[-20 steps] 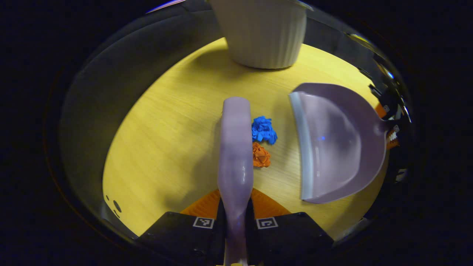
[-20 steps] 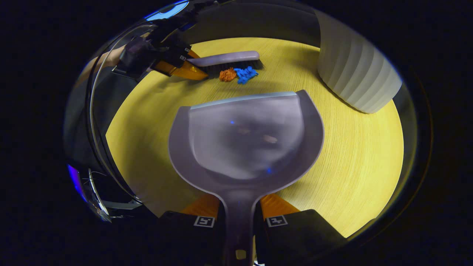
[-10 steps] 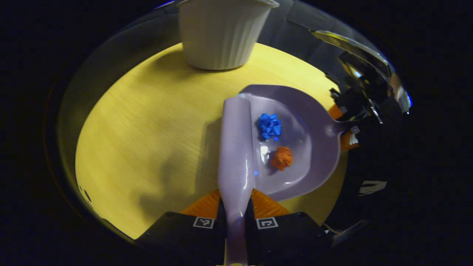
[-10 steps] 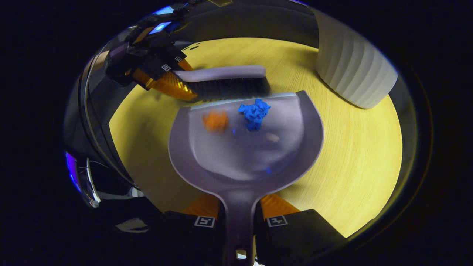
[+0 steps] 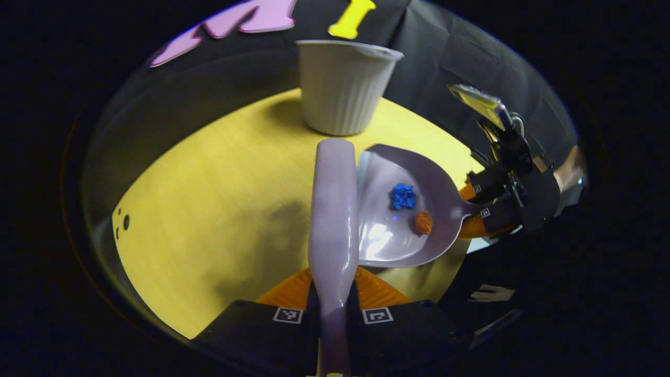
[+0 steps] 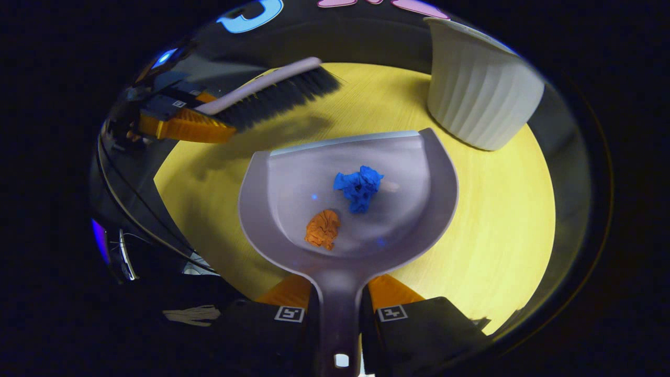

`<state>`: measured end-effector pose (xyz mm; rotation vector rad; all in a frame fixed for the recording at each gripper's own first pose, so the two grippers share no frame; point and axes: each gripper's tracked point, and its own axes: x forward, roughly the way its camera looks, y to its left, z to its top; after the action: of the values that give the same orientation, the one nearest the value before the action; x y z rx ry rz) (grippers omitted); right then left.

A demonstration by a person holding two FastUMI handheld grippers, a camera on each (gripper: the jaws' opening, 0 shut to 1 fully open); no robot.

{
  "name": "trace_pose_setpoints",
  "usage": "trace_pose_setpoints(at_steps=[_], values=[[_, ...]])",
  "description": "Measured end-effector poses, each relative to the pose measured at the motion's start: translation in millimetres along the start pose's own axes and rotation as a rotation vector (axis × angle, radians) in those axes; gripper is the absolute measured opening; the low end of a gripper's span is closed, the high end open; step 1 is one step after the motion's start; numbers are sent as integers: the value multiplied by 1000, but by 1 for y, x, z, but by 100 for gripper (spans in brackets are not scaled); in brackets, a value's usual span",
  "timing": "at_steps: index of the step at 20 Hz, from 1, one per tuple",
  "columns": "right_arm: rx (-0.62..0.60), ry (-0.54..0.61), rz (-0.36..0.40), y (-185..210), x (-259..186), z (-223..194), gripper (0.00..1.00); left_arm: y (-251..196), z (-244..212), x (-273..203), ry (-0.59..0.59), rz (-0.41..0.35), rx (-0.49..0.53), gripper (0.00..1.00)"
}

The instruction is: Pick up the small broom and dustpan from the desktop, sweep the trash into the dustpan with the broom, and then empty the trash into the garbage bin.

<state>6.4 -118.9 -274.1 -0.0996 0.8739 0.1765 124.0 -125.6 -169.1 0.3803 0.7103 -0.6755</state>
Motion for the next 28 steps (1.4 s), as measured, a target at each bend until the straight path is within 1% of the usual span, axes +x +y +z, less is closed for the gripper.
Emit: trace_pose_setpoints(at_steps=[2,5,7,8,9,12,15,17,18,20,23,24,25,27,28], values=[[24,-9,-34,-5,-18,-2,35,6,-18,-1,-60,78,-86,27],[27,-14,-74,-14,-51,0,36,-2,-52,10,-106,115,-173,27],[22,-34,-123,-29,-89,10,36,-9,-67,17,-121,97,-229,27],[28,-45,-138,-32,-108,14,36,-12,-76,-2,-124,77,-256,27],[40,-59,-151,-38,-128,24,36,-15,-83,-8,-125,70,-273,27],[76,-64,-177,-46,-169,47,35,-21,-93,-9,-149,46,-319,27],[85,-101,-182,-61,-205,85,36,-30,-91,-5,-160,-17,-403,27],[69,-134,-215,-80,-221,113,36,-24,-91,-4,-150,-5,-394,27],[75,-167,-244,-95,-229,135,36,-15,-87,-7,-150,17,-376,27],[91,-207,-248,-106,-231,166,35,0,-83,-13,-160,40,-382,27],[103,-259,-281,-133,-224,211,36,11,-81,-19,-163,63,-438,27],[117,-272,-292,-144,-220,225,36,15,-83,-20,-160,69,-455,30],[124,-280,-319,-159,-212,237,36,18,-83,-20,-157,80,-464,27],[98,-281,-396,-188,-195,253,36,25,-85,-23,-154,105,-477,27],[100,-276,-415,-199,-185,258,36,28,-86,-24,-155,114,-485,27]])
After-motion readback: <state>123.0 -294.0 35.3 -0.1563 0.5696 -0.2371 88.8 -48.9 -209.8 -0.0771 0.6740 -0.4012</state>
